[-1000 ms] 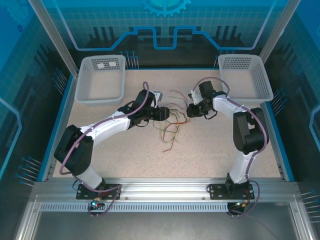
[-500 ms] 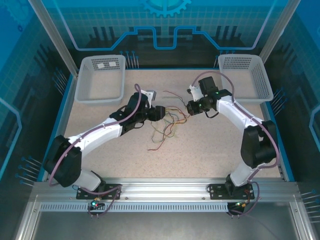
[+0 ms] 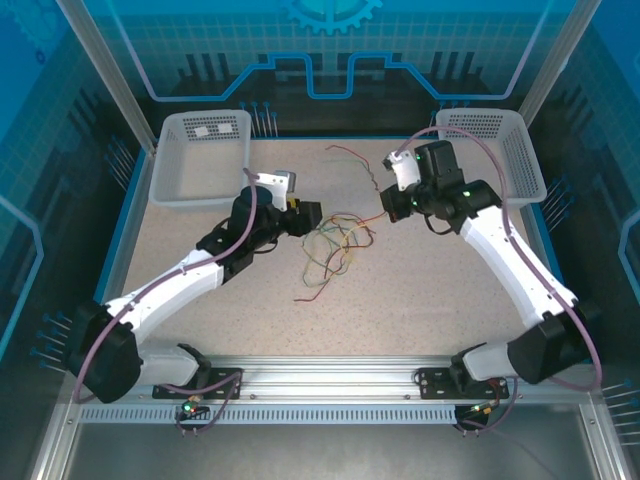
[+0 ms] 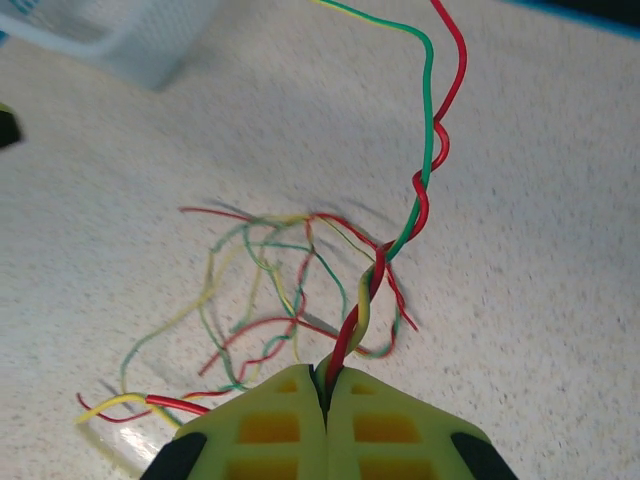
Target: Untangle the cables
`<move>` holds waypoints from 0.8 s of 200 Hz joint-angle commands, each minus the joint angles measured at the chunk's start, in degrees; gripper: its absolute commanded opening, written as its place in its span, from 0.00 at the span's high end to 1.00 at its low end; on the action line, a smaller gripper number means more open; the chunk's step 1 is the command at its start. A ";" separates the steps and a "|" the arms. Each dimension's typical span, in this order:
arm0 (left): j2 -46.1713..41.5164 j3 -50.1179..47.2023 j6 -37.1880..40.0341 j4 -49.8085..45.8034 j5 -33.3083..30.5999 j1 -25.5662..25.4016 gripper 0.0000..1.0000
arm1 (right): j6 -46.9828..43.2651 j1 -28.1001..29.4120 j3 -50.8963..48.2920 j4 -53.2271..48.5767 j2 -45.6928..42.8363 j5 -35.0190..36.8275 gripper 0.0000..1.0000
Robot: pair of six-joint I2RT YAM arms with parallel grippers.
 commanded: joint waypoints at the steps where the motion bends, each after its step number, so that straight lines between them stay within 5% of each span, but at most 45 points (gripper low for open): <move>1: -2.97 -2.11 1.39 5.93 3.95 1.25 0.35 | -3.03 3.03 -5.08 8.19 -6.13 -6.06 1.00; 28: -4.41 -3.80 -2.10 7.91 6.70 4.99 0.36 | -4.49 4.31 -12.85 18.99 -11.45 -7.40 1.00; 69: -6.63 -12.56 -12.07 24.66 17.26 14.32 0.36 | -6.74 4.35 -21.44 29.94 -16.85 -11.57 1.00; 103: -9.54 -14.87 -7.08 29.16 21.51 14.72 0.31 | -5.22 4.30 -24.07 33.35 -18.42 -10.20 1.00; 160: -9.22 -23.19 -6.70 54.03 23.80 14.29 0.17 | -3.79 4.50 -27.98 40.07 -19.92 -17.22 1.00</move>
